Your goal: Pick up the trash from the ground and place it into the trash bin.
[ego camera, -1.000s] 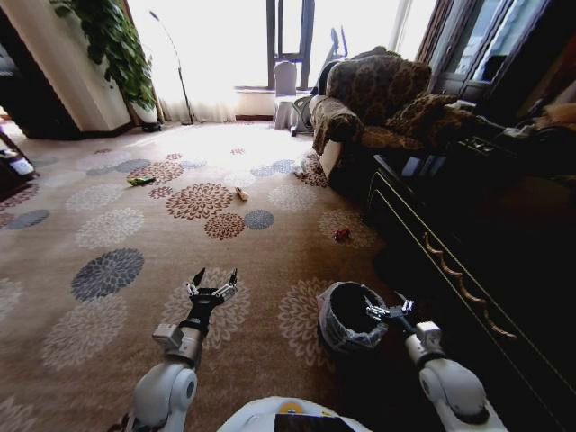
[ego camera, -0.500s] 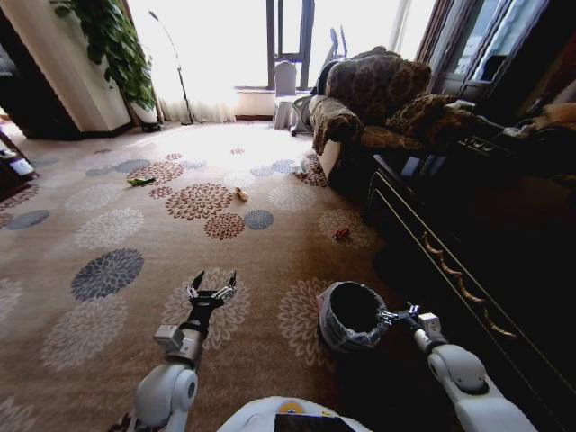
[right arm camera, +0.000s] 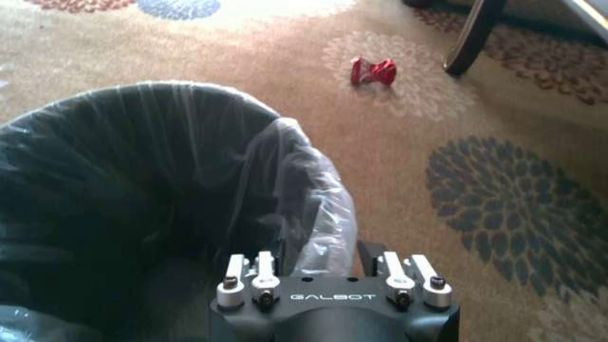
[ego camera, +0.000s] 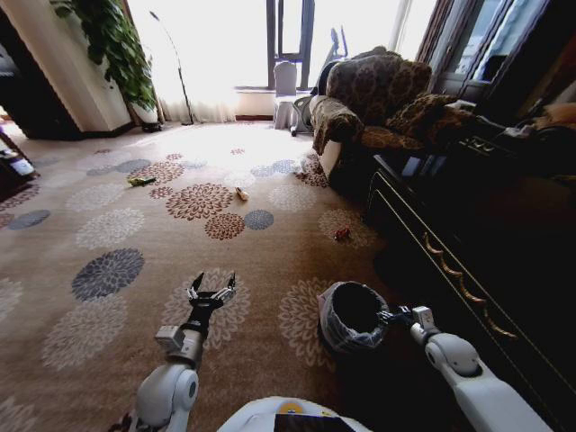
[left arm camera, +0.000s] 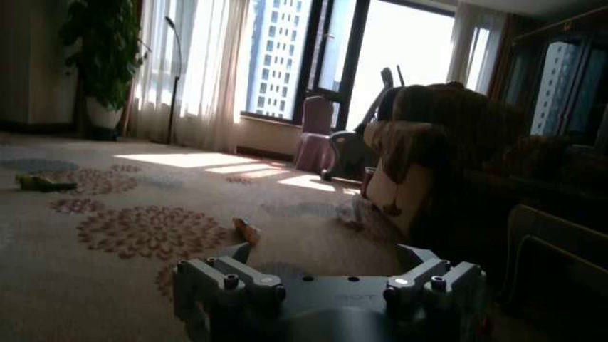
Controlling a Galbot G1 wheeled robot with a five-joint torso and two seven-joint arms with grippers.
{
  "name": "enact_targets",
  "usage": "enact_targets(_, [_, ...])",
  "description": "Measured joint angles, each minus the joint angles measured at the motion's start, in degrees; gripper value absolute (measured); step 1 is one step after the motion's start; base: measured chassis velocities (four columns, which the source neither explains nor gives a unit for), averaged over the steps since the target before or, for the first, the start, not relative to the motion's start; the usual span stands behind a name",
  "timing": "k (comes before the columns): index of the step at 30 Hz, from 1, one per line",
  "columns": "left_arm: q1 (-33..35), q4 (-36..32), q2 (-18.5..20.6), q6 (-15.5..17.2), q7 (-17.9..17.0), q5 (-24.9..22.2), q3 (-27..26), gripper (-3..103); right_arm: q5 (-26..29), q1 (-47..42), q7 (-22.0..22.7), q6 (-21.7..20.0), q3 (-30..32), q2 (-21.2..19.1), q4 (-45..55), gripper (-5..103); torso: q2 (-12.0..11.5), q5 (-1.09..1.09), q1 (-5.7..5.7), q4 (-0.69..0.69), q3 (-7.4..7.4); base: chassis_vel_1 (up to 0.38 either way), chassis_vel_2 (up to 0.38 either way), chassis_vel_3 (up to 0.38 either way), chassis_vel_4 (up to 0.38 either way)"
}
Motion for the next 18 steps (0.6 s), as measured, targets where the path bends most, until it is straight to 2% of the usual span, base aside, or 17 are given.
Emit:
enact_targets(2, [0.01, 0.49, -0.21, -0.35, -0.07, 0.15, 0.04, 100, 1.45, 0.86, -0.27, -0.55, -1.55, -1.38, -0.43, 42, 0.0, 0.01, 0.0, -0.02, 0.0, 0.0, 0.0, 0.0, 0.0])
enact_targets(3, [0.01, 0.49, -0.21, -0.35, -0.07, 0.15, 0.04, 100, 1.45, 0.86, -0.27, -0.55, -1.55, -1.38, -0.43, 42, 0.0, 0.01, 0.0, -0.02, 0.0, 0.0, 0.0, 0.0, 0.0])
enact_targets(6, [0.25, 0.97, -0.71, -1.02, -0.13, 0.4, 0.37, 100, 3.3, 1.58, -0.25, -1.08, -3.11, -3.46, -0.03, 26, 0.0, 0.0, 0.0, 0.0, 0.0, 0.0, 0.0, 0.0, 0.0])
enact_targets(7, [0.25, 0.97, -0.71, -1.02, -0.13, 0.4, 0.37, 100, 3.3, 1.58, -0.25, -1.08, -3.11, -3.46, -0.03, 26, 0.0, 0.0, 0.0, 0.0, 0.0, 0.0, 0.0, 0.0, 0.0])
enact_targets(10, [0.32, 1.29, -1.26, -1.59, -0.28, 0.53, 0.68, 100, 4.22, 1.65, -0.57, -1.49, -4.72, -6.01, 1.36, 10, 0.0, 0.0, 0.0, -0.01, 0.0, 0.0, 0.0, 0.0, 0.0])
enact_targets(12, [0.27, 1.34, -1.35, -1.65, -0.3, 0.53, 0.71, 100, 4.55, 1.6, -0.69, -1.58, -5.07, -6.36, 1.81, 10, 0.0, 0.01, 0.0, -0.01, 0.0, 0.0, 0.0, 0.0, 0.0])
enact_targets(13, [0.2, 1.43, -1.41, -1.71, -0.36, 0.53, 0.71, 100, 4.93, 1.6, -0.65, -1.71, -5.45, -6.83, 2.18, 5, 0.0, 0.04, 0.0, 0.0, 0.0, 0.0, 0.0, 0.0, 0.0])
enact_targets(18, [0.03, 1.66, -1.46, -1.76, -0.48, 0.53, 0.72, 100, 5.62, 1.31, -0.44, -1.92, -6.14, -7.47, 3.4, 4, 0.0, -0.01, 0.0, -0.01, 0.0, 0.0, 0.0, 0.0, 0.0])
